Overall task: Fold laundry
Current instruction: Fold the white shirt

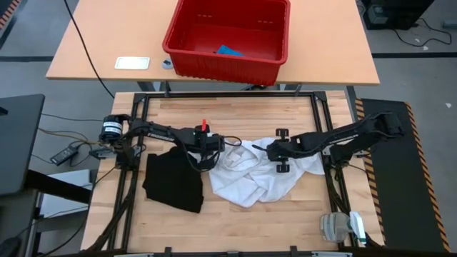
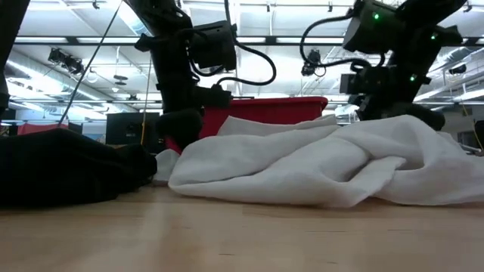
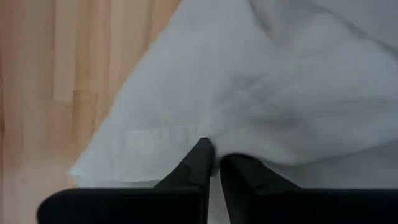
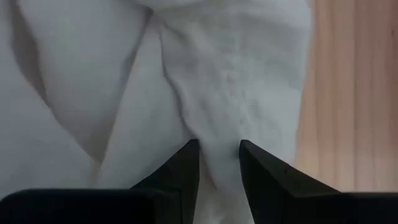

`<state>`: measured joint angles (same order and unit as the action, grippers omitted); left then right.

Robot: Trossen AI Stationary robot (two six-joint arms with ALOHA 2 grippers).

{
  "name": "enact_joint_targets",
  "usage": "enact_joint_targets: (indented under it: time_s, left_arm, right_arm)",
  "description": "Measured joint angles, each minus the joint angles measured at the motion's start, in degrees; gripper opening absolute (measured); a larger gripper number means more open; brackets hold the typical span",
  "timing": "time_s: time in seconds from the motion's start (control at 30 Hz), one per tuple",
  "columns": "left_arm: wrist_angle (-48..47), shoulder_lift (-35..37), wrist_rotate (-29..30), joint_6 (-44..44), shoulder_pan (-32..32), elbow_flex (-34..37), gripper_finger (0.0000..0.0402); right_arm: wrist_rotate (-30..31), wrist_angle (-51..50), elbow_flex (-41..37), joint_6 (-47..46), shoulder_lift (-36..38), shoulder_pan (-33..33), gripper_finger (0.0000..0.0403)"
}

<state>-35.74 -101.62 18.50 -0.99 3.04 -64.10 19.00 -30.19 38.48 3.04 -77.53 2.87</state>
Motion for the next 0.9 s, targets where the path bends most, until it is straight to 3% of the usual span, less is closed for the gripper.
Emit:
enact_joint_targets:
  time_s: [0.1,0.2,0.37,0.47,0.63,0.9]
  left_arm:
    - [-0.49,-0.01,-6.12,2.4,0.58,0.0,0.0049]
    - [-0.27,-0.02,-6.38,6.79,0.66,0.0,0.0068]
    - [2.3,-0.02,-6.22,11.29,1.4,0.0,0.0089]
    - [4.79,-0.02,-9.5,13.48,2.11,0.0,0.0076]
    - [7.18,0.65,-10.51,15.73,2.66,0.0,0.0011]
    - [8.03,4.16,-10.48,14.3,6.35,-0.02,0.0002]
  right_arm:
    - [-0.3,0.47,0.0,-0.75,-2.18,-0.5,0.012]
    - [-1.05,1.16,0.0,-3.69,-4.24,-1.18,0.0103]
    - [-1.29,1.33,0.0,-9.64,-4.82,-1.24,0.0031]
    - [-3.12,2.04,0.0,-11.36,-4.42,-1.7,0.0009]
    - [-2.44,0.94,-0.02,-15.26,-1.88,-1.86,0.0005]
    - [4.62,-4.25,-0.01,-22.34,7.38,-1.35,0.0002]
